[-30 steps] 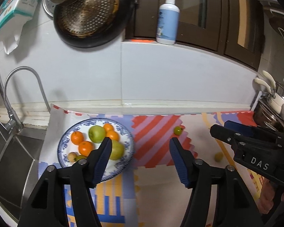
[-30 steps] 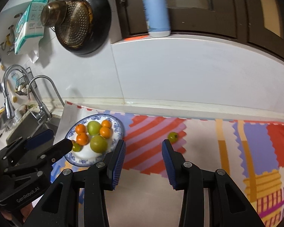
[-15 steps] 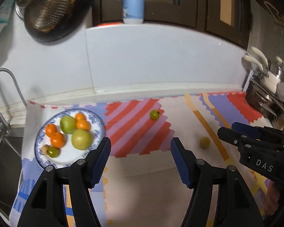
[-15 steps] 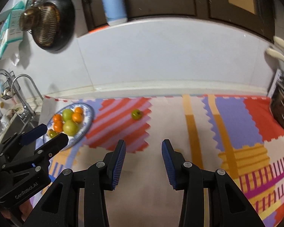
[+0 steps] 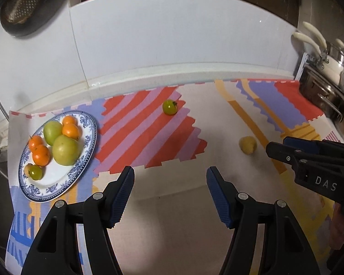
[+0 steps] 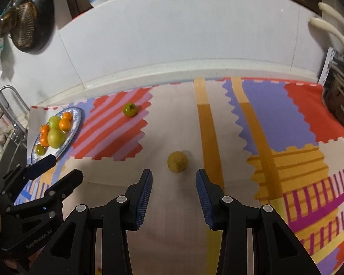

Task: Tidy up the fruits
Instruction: 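Move both open tools toward the green fruit and yellow fruit on the mat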

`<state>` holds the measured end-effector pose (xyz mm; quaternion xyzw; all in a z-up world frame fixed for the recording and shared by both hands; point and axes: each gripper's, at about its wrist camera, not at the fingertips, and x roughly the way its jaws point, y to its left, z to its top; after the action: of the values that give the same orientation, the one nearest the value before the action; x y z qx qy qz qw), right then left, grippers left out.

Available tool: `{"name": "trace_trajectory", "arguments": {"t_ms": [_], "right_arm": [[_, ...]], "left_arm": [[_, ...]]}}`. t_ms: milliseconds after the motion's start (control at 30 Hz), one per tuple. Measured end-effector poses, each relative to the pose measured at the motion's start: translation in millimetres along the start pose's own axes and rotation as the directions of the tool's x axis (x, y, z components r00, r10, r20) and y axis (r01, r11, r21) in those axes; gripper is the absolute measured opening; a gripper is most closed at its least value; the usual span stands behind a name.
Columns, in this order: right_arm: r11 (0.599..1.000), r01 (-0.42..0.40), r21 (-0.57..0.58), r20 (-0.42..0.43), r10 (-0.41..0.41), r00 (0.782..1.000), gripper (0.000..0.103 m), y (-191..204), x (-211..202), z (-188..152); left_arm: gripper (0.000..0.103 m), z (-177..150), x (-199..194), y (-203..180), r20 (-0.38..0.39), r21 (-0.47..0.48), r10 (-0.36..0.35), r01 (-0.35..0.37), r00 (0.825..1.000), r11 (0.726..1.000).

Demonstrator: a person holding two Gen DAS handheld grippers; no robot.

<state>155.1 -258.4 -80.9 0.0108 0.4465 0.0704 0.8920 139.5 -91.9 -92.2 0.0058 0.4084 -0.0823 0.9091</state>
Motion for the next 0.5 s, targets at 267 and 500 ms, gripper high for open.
{"name": "trace_trajectory", "arguments": {"t_ms": [267,500], "right_arm": [[1.0,-0.003,-0.012,-0.066,0.002,0.998,0.041,1,37,4],[1.0,0.003,-0.021,-0.096,-0.005,0.995,0.04,0,58,9]], "left_arm": [[0.065,0,28,8,-0.046,-0.002,0.016,-0.016,0.999,1.0],[0.065,6,45,10,-0.063,0.0,0.019,-0.019,0.998,1.0]]}}
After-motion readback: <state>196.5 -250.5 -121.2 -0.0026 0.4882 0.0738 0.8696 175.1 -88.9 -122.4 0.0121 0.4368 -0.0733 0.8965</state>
